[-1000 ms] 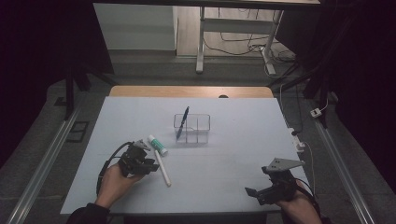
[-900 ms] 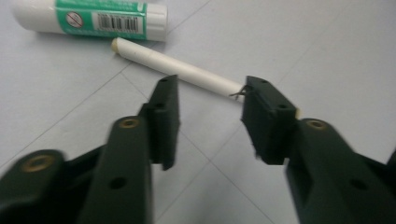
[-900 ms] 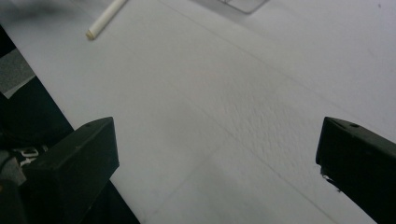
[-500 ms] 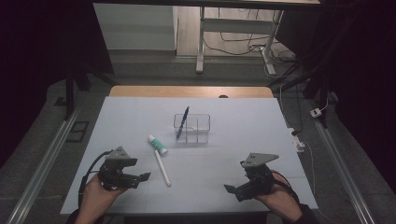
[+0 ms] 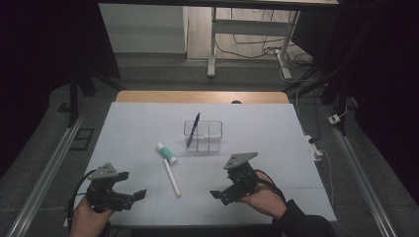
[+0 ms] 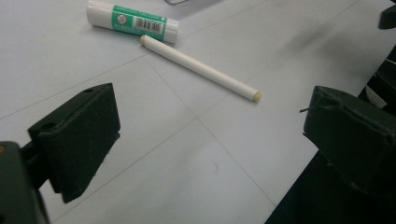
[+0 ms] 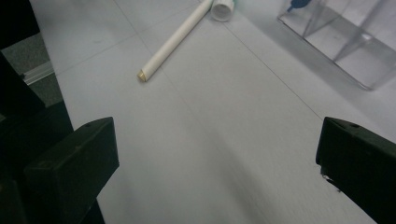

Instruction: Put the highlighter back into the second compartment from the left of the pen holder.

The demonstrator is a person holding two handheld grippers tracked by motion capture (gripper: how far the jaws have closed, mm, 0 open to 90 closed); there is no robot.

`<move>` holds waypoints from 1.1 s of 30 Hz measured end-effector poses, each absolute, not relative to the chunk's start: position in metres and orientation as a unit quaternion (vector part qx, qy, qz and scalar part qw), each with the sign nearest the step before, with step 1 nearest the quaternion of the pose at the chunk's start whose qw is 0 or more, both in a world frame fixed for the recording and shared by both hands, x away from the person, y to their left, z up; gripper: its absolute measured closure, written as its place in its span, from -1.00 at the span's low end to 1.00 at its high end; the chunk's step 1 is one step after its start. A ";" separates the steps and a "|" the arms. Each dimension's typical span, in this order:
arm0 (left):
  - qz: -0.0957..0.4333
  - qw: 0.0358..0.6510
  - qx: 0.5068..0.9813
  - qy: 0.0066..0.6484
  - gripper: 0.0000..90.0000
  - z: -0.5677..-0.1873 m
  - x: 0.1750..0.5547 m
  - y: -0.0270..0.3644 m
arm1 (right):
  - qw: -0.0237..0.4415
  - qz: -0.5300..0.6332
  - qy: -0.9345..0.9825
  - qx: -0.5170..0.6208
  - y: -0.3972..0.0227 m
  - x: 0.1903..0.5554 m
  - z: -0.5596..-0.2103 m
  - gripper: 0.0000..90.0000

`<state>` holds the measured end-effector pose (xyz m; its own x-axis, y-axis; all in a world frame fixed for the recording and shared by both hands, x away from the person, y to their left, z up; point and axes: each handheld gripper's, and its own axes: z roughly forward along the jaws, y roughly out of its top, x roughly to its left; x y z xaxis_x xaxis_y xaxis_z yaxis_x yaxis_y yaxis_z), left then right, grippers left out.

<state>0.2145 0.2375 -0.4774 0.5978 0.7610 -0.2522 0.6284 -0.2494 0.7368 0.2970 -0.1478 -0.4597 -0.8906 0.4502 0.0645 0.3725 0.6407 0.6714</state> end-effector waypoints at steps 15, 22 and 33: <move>0.092 0.417 0.787 0.446 -0.99 -0.477 0.206 0.243 | 0.041 0.324 0.924 0.197 -0.060 0.323 -0.490 -1.00; 0.091 0.413 0.789 0.445 -0.98 -0.477 0.207 0.243 | 0.037 0.321 0.926 0.195 -0.024 0.333 -0.509 -0.84; 0.091 0.412 0.791 0.443 -0.96 -0.477 0.206 0.242 | 0.044 0.302 0.929 0.208 0.008 0.335 -0.519 -0.07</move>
<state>0.2065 0.2420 -0.4770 0.5913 0.7758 -0.2201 0.6253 -0.2687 0.7327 0.3348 0.0078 -0.5193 -0.9097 0.4132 0.0428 0.3596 0.7317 0.5790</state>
